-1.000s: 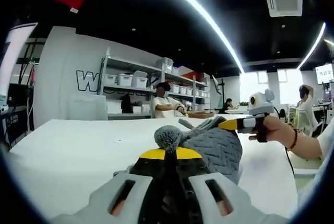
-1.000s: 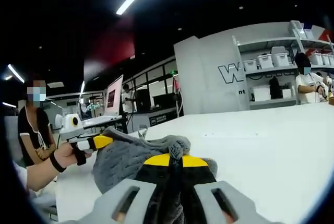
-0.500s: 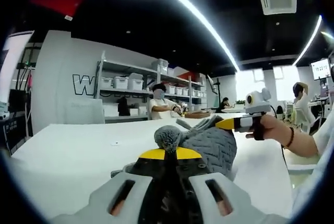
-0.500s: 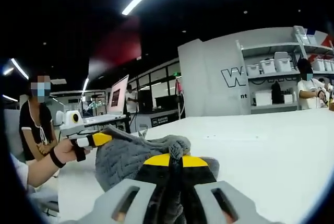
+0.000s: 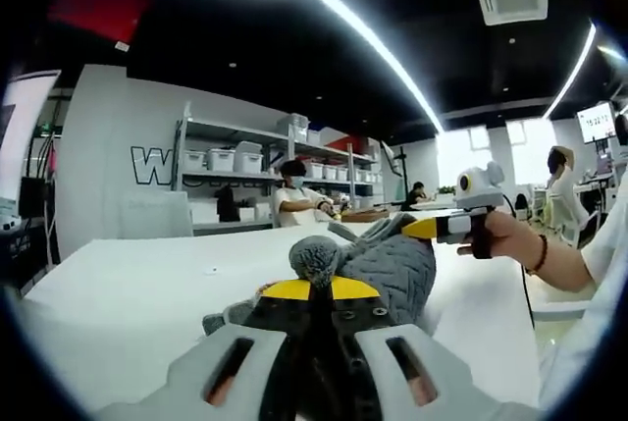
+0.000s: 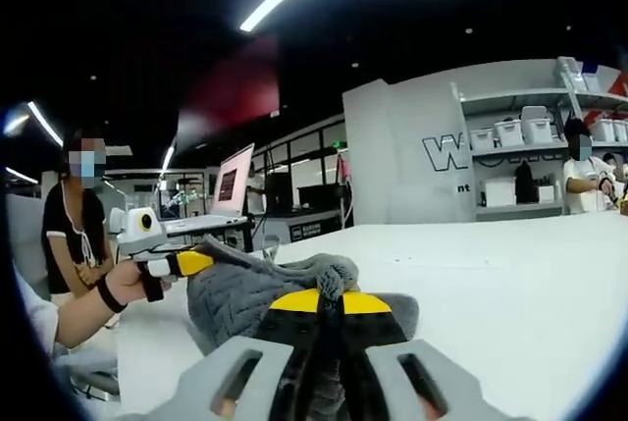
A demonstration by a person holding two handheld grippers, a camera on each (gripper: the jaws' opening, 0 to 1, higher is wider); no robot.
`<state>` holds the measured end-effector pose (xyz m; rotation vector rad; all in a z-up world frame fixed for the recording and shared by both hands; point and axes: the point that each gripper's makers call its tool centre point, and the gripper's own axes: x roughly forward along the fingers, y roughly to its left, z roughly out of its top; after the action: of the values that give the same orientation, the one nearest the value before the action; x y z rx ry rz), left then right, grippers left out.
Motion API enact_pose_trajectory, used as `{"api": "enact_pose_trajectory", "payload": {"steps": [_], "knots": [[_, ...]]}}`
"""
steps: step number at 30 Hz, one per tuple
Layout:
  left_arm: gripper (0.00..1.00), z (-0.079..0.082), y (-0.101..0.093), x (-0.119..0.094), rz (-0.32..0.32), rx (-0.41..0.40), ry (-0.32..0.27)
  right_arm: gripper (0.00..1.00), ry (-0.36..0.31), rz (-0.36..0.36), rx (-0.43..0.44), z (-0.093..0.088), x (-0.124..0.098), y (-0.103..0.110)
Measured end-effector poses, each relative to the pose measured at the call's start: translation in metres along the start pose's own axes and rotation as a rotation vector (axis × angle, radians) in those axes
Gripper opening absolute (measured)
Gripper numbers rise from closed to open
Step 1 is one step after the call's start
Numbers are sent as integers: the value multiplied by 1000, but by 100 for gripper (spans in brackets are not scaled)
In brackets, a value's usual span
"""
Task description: Open the folded towel by lifting each exposed corner and separating the folded layers until the towel lies flat within the target outline without major curled edges
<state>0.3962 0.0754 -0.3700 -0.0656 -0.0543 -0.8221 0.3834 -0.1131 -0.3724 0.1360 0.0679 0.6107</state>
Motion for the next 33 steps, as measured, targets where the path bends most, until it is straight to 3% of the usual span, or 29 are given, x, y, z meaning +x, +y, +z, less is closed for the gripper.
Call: {"api": "enact_pose_trajectory", "payload": {"steps": [3, 12, 18, 33], "knots": [[1, 0, 2, -1, 0, -2, 3, 0, -2, 4, -14, 0, -2, 4], [2, 3, -29, -20, -32, 40, -19, 0, -20, 20, -43, -2, -18, 18], [2, 1, -36, -26, -46, 68, -17, 0, -35, 33, -67, -2, -28, 28], [2, -9, -60, -54, -92, 90, -21, 0, -47, 61, -93, -18, -56, 53]]}}
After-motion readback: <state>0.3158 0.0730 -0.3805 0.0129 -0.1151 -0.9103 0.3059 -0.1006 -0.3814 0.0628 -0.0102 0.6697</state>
